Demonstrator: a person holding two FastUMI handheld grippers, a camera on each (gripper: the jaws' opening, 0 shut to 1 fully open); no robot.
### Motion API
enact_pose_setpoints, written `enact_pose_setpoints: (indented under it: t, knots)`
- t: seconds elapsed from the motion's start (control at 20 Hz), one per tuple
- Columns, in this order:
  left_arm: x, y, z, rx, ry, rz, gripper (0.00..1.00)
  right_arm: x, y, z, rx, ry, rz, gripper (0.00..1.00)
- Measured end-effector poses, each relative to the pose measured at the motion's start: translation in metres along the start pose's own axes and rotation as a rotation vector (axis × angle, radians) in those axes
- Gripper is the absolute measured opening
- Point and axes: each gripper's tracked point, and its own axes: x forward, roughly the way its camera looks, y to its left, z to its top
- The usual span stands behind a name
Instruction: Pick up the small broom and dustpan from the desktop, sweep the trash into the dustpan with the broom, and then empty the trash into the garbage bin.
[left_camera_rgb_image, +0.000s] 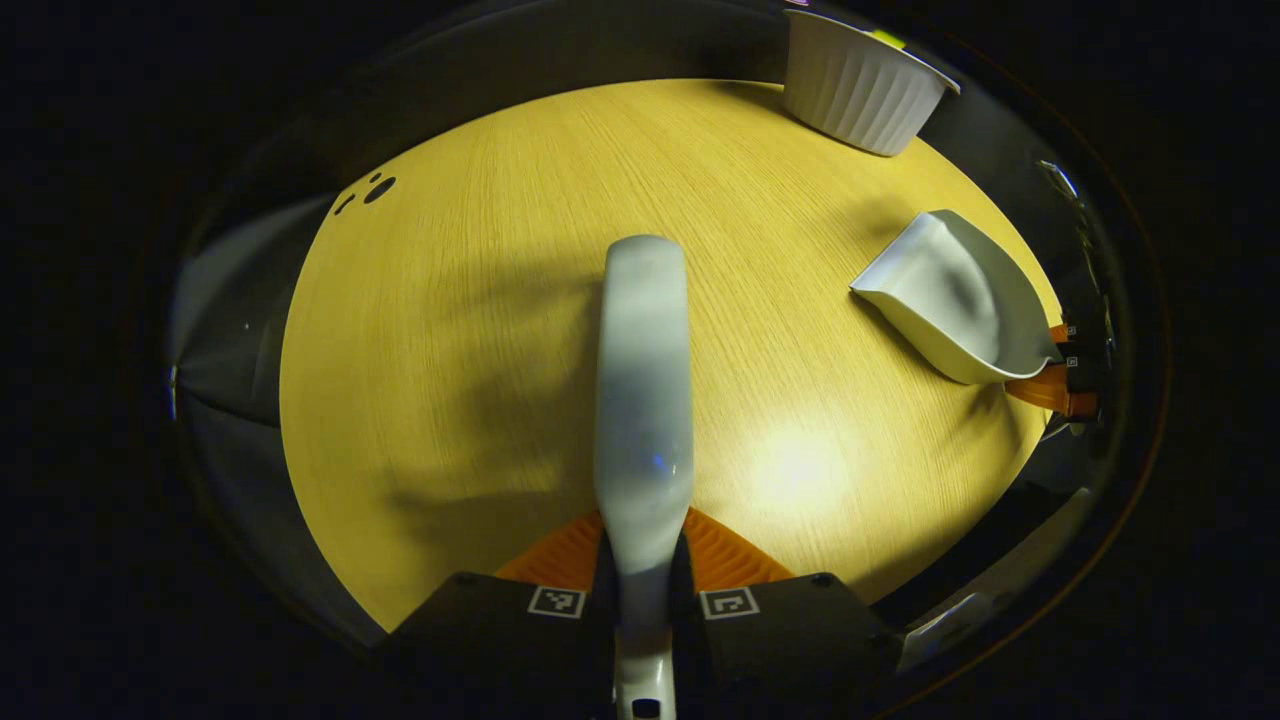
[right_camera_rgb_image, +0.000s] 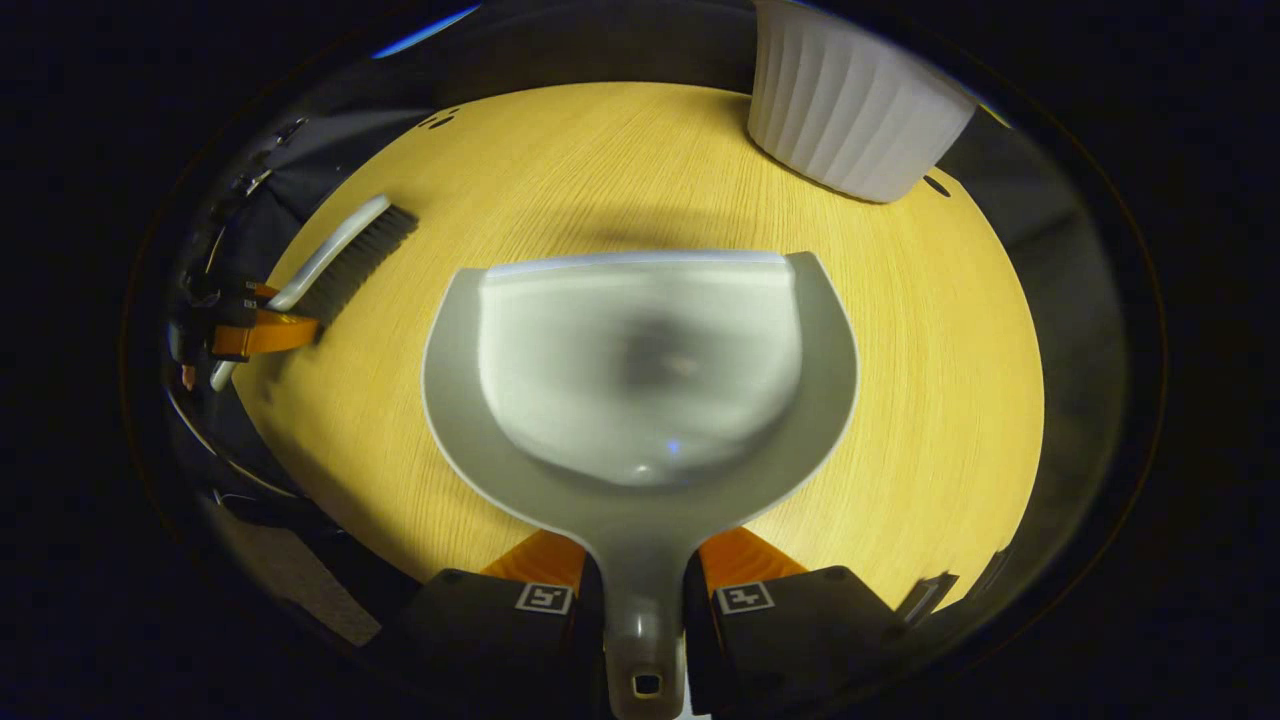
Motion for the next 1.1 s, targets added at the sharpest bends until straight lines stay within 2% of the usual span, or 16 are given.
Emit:
enact_pose_setpoints:
  t: [0.05,0.1,0.2,0.45,0.55,0.7,0.75,0.8,0.85,0.95,1.1]
  knots:
    - [-0.001,0.000,-0.001,0.006,0.002,0.002,0.28,-0.001,0.000,0.000,0.001,0.004,0.003,0.41]
    - [0.000,0.000,0.000,0.012,0.006,0.008,0.28,-0.002,0.000,-0.002,0.001,0.009,0.005,0.38]
    - [-0.004,-0.004,-0.004,0.022,0.007,0.015,0.30,-0.002,0.002,0.000,0.000,-0.002,0.012,0.40]
    - [-0.015,-0.007,-0.004,0.018,-0.007,0.032,0.35,-0.021,0.003,-0.001,0.019,-0.018,0.028,0.49]
    - [-0.022,-0.009,-0.004,0.006,-0.032,0.044,0.41,-0.035,0.002,0.003,0.019,-0.048,0.034,0.51]
    - [-0.036,-0.013,-0.003,-0.016,-0.064,0.056,0.62,-0.059,0.000,0.014,0.021,-0.103,0.038,0.55]
    - [-0.043,-0.013,-0.001,-0.021,-0.083,0.067,0.65,-0.067,0.000,0.018,0.025,-0.123,0.044,0.63]
    - [-0.049,-0.012,0.003,-0.025,-0.108,0.079,0.69,-0.077,0.000,0.023,0.030,-0.148,0.049,0.61]
    - [-0.057,-0.012,0.007,-0.032,-0.137,0.089,0.69,-0.086,0.000,0.028,0.034,-0.176,0.051,0.74]
    - [-0.077,-0.016,0.018,-0.055,-0.206,0.092,0.69,-0.107,-0.001,0.038,0.048,-0.230,0.061,0.86]
    - [-0.111,-0.019,0.043,-0.086,-0.345,0.080,0.69,-0.139,-0.004,0.060,0.066,-0.338,0.062,0.89]
